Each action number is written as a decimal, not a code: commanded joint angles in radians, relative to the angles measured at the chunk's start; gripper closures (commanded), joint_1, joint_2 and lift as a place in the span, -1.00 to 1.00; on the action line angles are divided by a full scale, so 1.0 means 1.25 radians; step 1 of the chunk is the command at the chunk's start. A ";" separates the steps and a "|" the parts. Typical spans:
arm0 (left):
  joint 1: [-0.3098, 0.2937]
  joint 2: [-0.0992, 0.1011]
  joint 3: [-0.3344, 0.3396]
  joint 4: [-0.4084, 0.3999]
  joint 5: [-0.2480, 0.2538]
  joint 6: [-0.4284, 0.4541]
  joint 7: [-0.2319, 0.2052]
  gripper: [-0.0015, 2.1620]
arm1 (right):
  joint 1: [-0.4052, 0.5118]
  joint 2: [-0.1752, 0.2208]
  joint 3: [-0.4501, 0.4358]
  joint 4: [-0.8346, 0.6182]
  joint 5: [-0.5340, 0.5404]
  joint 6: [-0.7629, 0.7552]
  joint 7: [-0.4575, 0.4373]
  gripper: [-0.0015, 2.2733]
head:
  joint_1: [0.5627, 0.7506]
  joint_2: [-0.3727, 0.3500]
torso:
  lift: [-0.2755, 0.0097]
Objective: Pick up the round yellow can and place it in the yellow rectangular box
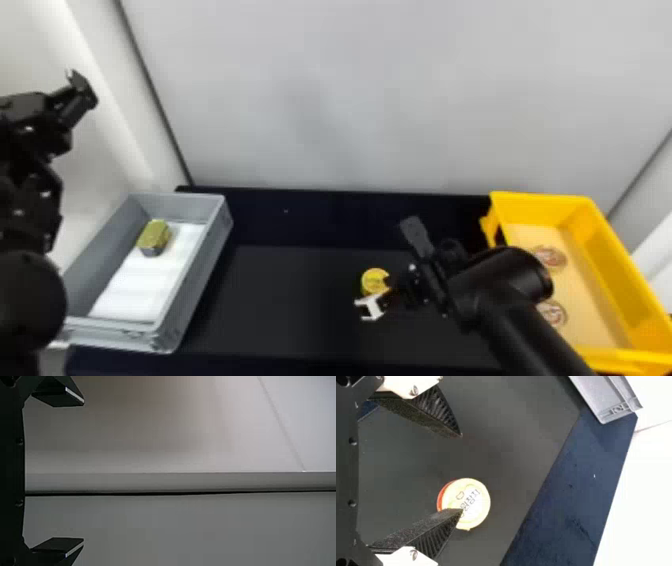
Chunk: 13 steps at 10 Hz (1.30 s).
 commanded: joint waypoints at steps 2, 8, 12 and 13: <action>-0.001 0.003 -0.004 0.005 0.003 -0.006 -0.003 -0.95 | -0.025 -0.005 0.024 0.029 0.031 -0.050 -0.017 -0.89 | 0.39 0.18 | 0.91; -0.006 0.003 -0.010 0.005 0.006 -0.002 -0.008 -0.95 | -0.045 -0.016 0.003 0.073 0.036 -0.081 -0.021 -0.90 | 0.39 0.18 | 0.91; -0.012 0.005 -0.018 0.007 0.006 -0.010 -0.013 -0.95 | -0.056 -0.003 0.006 0.143 0.036 -0.119 -0.028 -0.90 | 0.39 0.18 | 0.91; -0.011 0.005 -0.019 0.008 0.006 -0.015 -0.014 -0.95 | -0.054 0.005 0.004 0.158 0.031 -0.140 -0.036 -0.90 | 0.39 0.18 | 0.91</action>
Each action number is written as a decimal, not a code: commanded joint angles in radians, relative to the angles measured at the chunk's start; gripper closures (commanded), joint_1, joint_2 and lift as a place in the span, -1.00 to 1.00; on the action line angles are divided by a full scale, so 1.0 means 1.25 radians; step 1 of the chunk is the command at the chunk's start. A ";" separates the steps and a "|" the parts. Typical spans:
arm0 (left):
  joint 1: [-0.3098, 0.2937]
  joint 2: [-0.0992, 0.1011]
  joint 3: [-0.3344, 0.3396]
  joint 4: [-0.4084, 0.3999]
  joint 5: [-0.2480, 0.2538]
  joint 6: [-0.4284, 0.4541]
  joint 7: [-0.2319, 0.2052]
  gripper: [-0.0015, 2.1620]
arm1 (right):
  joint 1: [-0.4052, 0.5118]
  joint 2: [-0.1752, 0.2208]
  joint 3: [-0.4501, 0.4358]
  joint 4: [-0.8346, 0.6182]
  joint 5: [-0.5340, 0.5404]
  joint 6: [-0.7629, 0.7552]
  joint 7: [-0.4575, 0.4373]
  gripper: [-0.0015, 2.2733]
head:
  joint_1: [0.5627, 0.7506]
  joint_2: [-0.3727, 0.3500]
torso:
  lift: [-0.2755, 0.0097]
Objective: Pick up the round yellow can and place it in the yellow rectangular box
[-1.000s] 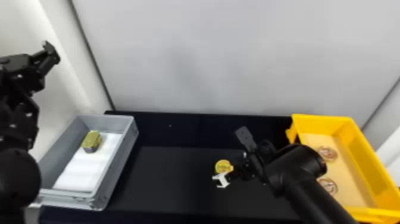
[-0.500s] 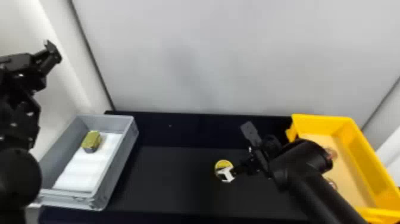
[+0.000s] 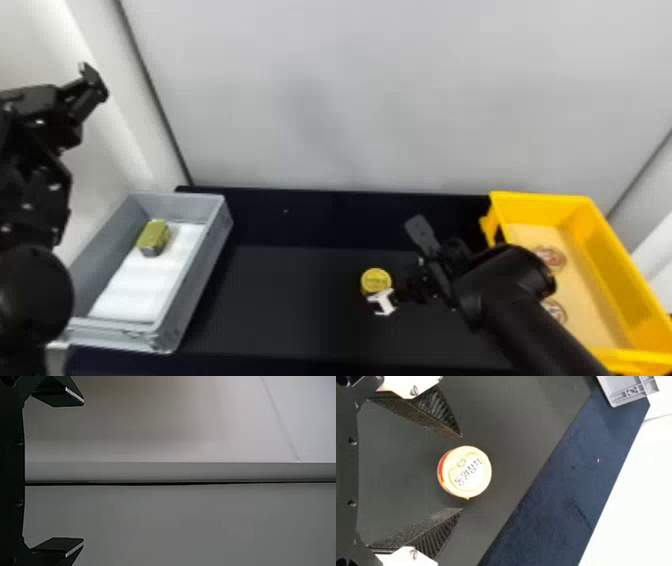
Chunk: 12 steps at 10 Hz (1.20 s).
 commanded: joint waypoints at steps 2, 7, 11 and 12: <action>0.001 0.001 -0.001 0.003 0.000 -0.013 -0.007 -0.95 | 0.002 0.024 -0.008 0.048 -0.026 -0.067 -0.042 -0.90 | 0.39 0.18 | 0.91; 0.001 0.000 -0.001 0.005 0.001 -0.018 -0.012 -0.95 | 0.010 0.026 -0.006 0.054 -0.019 -0.079 -0.064 -0.89 | 0.39 0.18 | 0.91; 0.000 0.000 -0.012 0.011 0.001 -0.033 -0.024 -0.96 | 0.003 0.022 -0.012 0.077 -0.003 -0.100 -0.070 -0.89 | 0.39 0.18 | 0.91; -0.001 -0.002 -0.013 0.016 0.001 -0.041 -0.026 -0.96 | 0.000 0.023 -0.014 0.087 -0.003 -0.104 -0.073 -0.88 | 0.39 0.18 | 0.91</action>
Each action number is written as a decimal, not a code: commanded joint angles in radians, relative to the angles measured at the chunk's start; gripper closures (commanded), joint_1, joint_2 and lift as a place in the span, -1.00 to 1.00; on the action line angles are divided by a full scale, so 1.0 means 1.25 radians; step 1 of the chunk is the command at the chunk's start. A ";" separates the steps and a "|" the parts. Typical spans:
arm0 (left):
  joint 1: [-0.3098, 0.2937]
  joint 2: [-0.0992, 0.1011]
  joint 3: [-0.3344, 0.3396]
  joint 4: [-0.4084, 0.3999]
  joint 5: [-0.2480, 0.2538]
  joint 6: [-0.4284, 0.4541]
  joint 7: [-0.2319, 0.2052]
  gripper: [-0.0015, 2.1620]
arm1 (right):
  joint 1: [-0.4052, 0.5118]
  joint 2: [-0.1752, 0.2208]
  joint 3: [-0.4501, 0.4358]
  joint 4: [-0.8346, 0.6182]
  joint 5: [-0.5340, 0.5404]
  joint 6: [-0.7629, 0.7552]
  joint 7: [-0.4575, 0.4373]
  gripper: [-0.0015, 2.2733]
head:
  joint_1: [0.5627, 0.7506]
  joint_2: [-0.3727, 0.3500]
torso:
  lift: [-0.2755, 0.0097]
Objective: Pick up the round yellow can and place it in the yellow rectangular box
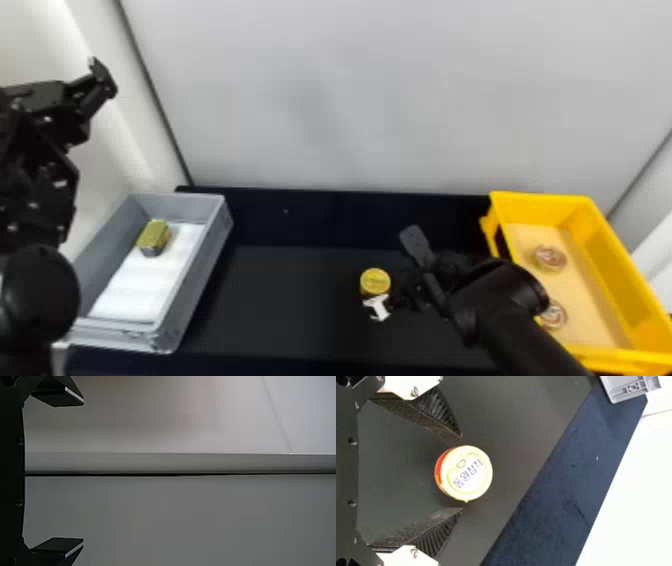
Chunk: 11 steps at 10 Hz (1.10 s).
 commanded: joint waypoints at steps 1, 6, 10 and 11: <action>-0.002 -0.002 -0.006 0.006 0.000 -0.010 -0.004 -0.96 | -0.006 0.002 -0.010 0.015 0.001 -0.007 -0.004 -0.85 | 0.39 0.18 | 0.91; 0.005 -0.001 0.001 0.006 0.000 -0.020 -0.006 -0.96 | -0.004 0.012 -0.003 0.021 -0.021 -0.007 -0.017 -0.47 | 0.39 0.18 | 0.91; 0.010 -0.002 0.004 0.005 0.002 -0.020 -0.008 -0.96 | 0.034 -0.010 0.002 -0.102 -0.021 0.043 -0.005 -0.45 | 0.39 0.18 | 0.91; 0.013 -0.003 0.005 0.005 0.002 -0.019 -0.008 -0.96 | 0.050 -0.019 0.000 -0.153 -0.023 0.064 -0.005 -0.45 | 0.39 0.18 | 0.91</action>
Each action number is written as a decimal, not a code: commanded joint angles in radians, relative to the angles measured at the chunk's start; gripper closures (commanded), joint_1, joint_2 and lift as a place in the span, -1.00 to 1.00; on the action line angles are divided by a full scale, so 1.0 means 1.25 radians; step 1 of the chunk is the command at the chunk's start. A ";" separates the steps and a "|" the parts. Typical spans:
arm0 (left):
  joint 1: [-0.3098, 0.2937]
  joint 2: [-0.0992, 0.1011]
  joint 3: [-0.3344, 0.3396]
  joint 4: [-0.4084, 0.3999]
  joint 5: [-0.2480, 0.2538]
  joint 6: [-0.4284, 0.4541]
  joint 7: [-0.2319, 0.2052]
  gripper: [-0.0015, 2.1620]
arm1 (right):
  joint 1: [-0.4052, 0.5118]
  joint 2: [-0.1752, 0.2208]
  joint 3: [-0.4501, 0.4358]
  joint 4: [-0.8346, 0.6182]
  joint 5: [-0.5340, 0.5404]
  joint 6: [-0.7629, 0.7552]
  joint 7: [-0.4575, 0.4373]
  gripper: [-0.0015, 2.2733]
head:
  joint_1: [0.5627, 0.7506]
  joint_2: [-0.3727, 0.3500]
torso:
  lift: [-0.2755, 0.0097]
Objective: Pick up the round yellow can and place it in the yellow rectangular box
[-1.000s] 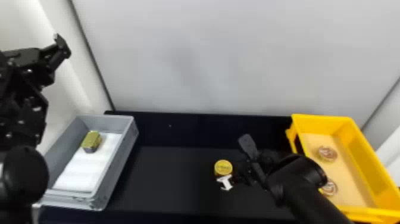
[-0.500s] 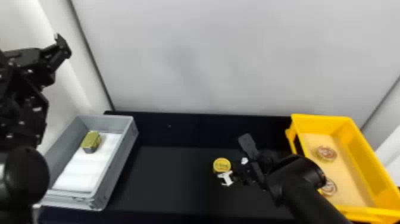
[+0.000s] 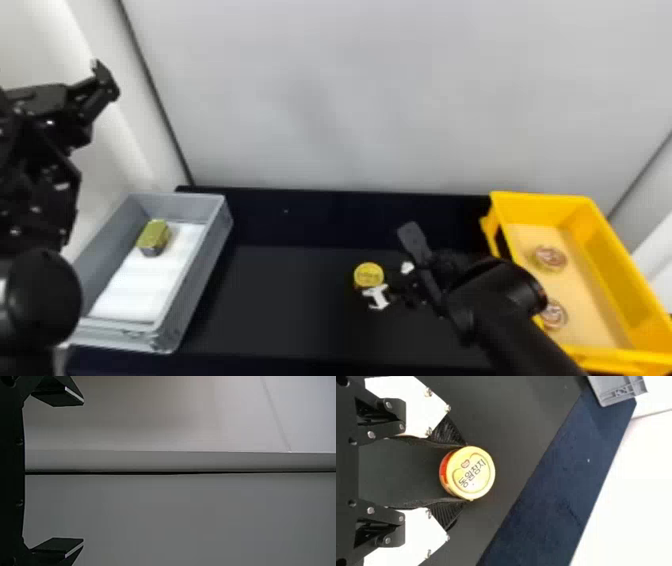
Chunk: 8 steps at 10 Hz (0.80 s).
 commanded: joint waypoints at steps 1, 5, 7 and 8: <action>0.004 -0.001 0.003 -0.002 0.001 0.002 0.000 -0.96 | 0.031 -0.021 -0.006 -0.118 -0.002 0.049 0.003 -0.45 | 0.39 0.18 | 0.91; 0.009 -0.004 0.014 -0.009 0.000 0.011 0.000 -0.96 | 0.116 -0.066 -0.100 -0.406 0.043 0.161 0.001 -0.45 | 0.39 0.18 | 0.91; 0.009 -0.002 0.018 -0.015 -0.003 0.018 0.000 -0.96 | 0.120 -0.100 -0.162 -0.535 0.095 0.209 -0.002 -0.45 | 0.39 0.18 | 0.91; 0.011 -0.002 0.023 -0.019 -0.004 0.021 0.000 -0.96 | 0.125 -0.120 -0.193 -0.587 0.124 0.233 -0.002 -0.45 | 0.39 0.18 | 0.91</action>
